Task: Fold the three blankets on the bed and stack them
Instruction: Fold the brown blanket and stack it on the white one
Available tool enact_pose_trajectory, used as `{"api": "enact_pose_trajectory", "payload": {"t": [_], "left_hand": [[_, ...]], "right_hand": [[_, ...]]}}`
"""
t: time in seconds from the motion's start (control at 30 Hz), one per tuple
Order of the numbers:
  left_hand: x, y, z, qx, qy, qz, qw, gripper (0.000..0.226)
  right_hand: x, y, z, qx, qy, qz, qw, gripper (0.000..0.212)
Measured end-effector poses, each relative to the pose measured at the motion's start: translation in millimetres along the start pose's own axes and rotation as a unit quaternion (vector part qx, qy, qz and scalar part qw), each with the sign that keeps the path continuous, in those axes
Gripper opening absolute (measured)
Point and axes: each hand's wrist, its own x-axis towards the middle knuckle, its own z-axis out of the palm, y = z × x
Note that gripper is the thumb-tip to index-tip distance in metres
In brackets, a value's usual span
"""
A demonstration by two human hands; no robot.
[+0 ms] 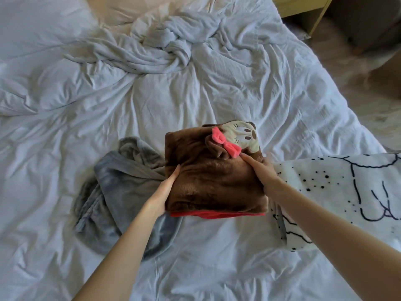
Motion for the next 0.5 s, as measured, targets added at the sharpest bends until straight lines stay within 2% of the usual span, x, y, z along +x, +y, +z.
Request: {"api": "enact_pose_trajectory", "payload": {"t": [0.07,0.17,0.23,0.5], "left_hand": [[-9,1,15,0.008,-0.013,0.026,1.000,0.073],[-23,15,51,0.036,-0.032,0.053,0.997,0.071],[-34,28,83,0.059,-0.047,0.071,0.995,0.071],[-72,24,252,0.106,-0.055,0.158,0.980,0.064]], "right_hand": [[-10,-8,-18,0.005,0.001,-0.027,1.000,0.063],[-27,-22,-52,0.017,0.013,-0.037,0.999,0.073],[-39,-33,-81,0.035,0.023,-0.054,0.998,0.070],[-94,-59,-235,0.054,0.106,-0.139,0.983,0.067]]}}
